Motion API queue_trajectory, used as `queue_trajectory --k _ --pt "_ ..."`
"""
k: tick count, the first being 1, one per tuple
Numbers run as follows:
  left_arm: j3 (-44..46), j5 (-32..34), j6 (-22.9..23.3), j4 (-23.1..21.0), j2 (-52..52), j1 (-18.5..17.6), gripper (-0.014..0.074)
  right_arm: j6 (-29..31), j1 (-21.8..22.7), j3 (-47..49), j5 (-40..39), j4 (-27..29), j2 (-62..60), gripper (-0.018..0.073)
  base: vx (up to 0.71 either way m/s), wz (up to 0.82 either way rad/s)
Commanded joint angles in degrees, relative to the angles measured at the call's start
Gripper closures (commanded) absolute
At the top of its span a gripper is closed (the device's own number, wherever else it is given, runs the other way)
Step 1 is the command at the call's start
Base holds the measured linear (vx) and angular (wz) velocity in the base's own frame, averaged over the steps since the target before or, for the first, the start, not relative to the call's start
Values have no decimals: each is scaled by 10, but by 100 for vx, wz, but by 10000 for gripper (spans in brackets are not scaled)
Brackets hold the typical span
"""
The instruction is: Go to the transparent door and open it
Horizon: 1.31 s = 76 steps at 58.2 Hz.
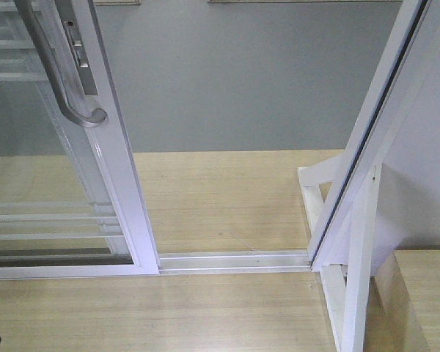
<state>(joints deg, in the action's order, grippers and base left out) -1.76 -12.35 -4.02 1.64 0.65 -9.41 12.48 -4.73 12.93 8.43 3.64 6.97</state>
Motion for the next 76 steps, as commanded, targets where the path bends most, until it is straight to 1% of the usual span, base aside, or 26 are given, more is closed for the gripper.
queue_trajectory --k 1,5,11,16,19,21,30,35,39,76 --pt "-7 44 5 -5 8 -3 594 2 3 8 -53 0 6 562 0 0" --pt "-7 44 5 -5 8 -3 594 2 3 -18 -72 0 1 562 0 0" --pt "-7 44 5 -5 8 -3 594 2 3 -89 -109 0 -33 562 0 0" --pt "-7 44 5 -5 8 -3 594 2 3 -150 -114 0 -77 562 0 0" --pt "-7 44 5 -5 8 -3 594 2 3 -146 -52 0 -86 562 0 0" --pt "-7 44 5 -5 8 -3 594 2 3 -145 -33 0 -84 562 0 0" --pt "-7 43 5 -5 8 -3 594 2 3 -149 34 0 -85 562 0 0" --pt "-7 43 5 -5 8 -3 594 2 3 -149 54 0 -85 562 0 0" --pt "-7 43 5 -5 8 -3 594 2 3 -149 63 0 -85 562 0 0" --pt "-7 43 5 -5 8 -3 594 2 3 -149 63 0 -85 562 0 0"
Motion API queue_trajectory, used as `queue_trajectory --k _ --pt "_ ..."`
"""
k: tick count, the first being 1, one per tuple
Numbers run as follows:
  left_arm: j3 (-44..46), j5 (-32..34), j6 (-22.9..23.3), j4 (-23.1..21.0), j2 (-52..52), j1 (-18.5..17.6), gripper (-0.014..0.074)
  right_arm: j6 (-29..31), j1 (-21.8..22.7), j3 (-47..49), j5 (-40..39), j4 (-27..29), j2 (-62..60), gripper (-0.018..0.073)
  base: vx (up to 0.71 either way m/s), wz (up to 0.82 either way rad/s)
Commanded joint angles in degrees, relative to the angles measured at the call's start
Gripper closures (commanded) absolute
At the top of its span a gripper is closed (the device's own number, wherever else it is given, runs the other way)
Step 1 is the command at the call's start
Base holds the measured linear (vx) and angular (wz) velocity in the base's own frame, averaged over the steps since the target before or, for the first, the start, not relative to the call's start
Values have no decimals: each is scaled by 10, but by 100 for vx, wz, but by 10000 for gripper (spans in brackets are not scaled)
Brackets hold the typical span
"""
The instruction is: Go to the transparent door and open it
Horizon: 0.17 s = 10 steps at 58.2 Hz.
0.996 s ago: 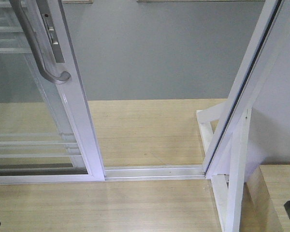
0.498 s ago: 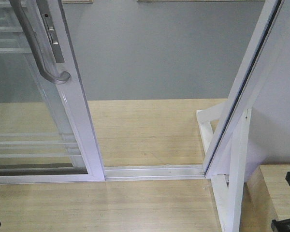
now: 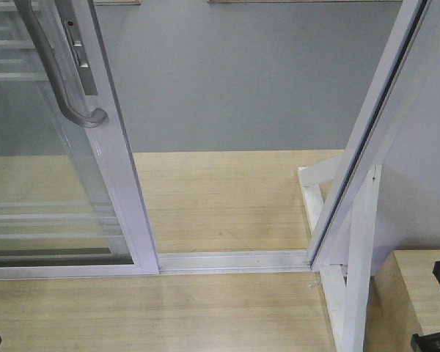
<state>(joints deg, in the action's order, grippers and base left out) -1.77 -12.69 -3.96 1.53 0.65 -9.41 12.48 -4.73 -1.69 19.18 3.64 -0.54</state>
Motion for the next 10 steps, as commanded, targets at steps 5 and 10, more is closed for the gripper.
queue_trajectory --k 5,10 --pt "-7 47 4 -4 8 -3 594 2 3 -3 -45 0 -9 562 0 0" --pt "-7 47 4 -4 8 -3 594 2 3 -3 -45 0 -9 562 0 0"
